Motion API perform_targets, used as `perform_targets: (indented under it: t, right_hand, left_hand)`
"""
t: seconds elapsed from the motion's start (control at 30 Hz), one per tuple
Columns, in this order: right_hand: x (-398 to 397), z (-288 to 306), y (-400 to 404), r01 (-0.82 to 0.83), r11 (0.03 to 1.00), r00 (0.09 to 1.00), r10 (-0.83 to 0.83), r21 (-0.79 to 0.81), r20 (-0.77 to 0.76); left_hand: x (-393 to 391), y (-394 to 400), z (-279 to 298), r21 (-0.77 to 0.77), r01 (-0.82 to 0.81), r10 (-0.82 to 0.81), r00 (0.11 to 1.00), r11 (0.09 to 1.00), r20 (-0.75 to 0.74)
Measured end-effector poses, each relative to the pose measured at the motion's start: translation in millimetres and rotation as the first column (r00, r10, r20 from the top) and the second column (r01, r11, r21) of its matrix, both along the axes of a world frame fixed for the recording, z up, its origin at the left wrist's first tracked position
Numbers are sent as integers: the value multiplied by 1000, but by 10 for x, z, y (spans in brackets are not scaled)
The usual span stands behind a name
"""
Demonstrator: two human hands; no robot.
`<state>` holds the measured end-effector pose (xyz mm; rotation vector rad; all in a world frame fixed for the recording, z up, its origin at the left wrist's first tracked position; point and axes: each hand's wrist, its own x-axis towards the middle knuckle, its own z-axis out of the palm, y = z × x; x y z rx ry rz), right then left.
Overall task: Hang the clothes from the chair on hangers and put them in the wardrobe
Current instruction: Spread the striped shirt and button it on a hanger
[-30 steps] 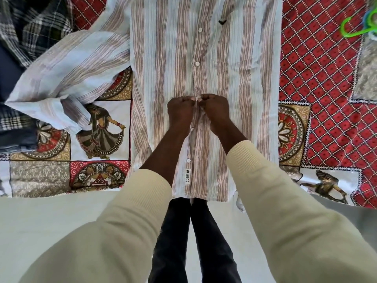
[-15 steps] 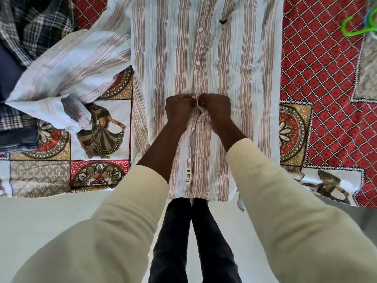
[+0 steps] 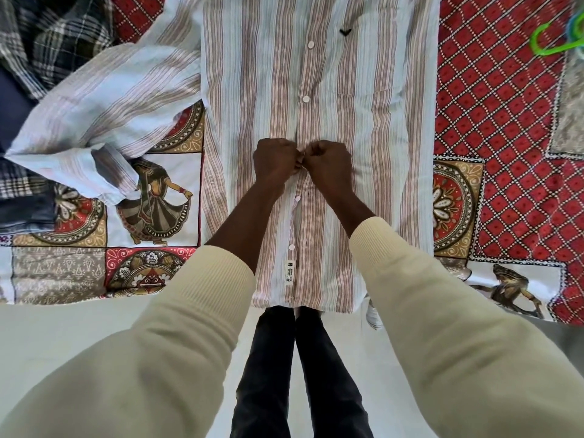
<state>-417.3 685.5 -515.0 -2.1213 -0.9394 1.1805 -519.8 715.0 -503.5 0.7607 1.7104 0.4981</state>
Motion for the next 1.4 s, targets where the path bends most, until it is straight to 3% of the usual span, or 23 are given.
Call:
perform_targets:
  t: [0.1,0.23,0.4,0.57,0.6,0.73,0.83,0.9,1.03,1.13,1.27,1.4]
  right_hand:
    - [67,16,19,-54,999,998,54,6,-38]
    - [113,21,24,-87,995,996,87,58,-7]
    - [20,-27,0,-102,990,994,98,94,48]
    - [201,-14,45,-25,999,957,33,30,-289]
    - [224,-14,54,-15,1000,958,20,19,-287]
    - [132,-35,53,5,999,1000,-4,45,-9]
    - [74,62,-105,118,986,992,-121,117,19]
    - [39,152,-328,115,974,984,-139,195,115]
    - [-144,153,-875,-144,980,968,111,136,225]
    - [-245,59,-1049,-271,960,910,230,75,346]
    - [-273,56,-961,-331,944,853,305,-14,424]
    - [-237,115,-928,-312,949,866,307,-51,394]
  left_hand:
    - [-6,-100,-12,200,143,-116,983,969,-142]
    - [-20,-163,-178,275,242,-178,954,930,-240]
    - [-22,-189,-77,171,-71,57,995,983,88]
    - [-40,-134,10,90,-197,178,968,976,179]
    - [-42,-131,23,93,-186,168,969,978,179]
    - [-27,-191,31,205,-143,127,988,968,90]
    - [-17,-328,71,318,-83,128,984,945,-124]
    - [-38,-494,124,349,-41,98,984,936,-148]
    - [-177,-924,47,291,42,-14,995,956,-98]
    - [-268,-1114,-41,288,115,-70,984,951,-164]
    - [-309,-1161,-81,346,175,-124,978,922,-167]
    - [-293,-1182,-95,379,190,-129,975,906,-182]
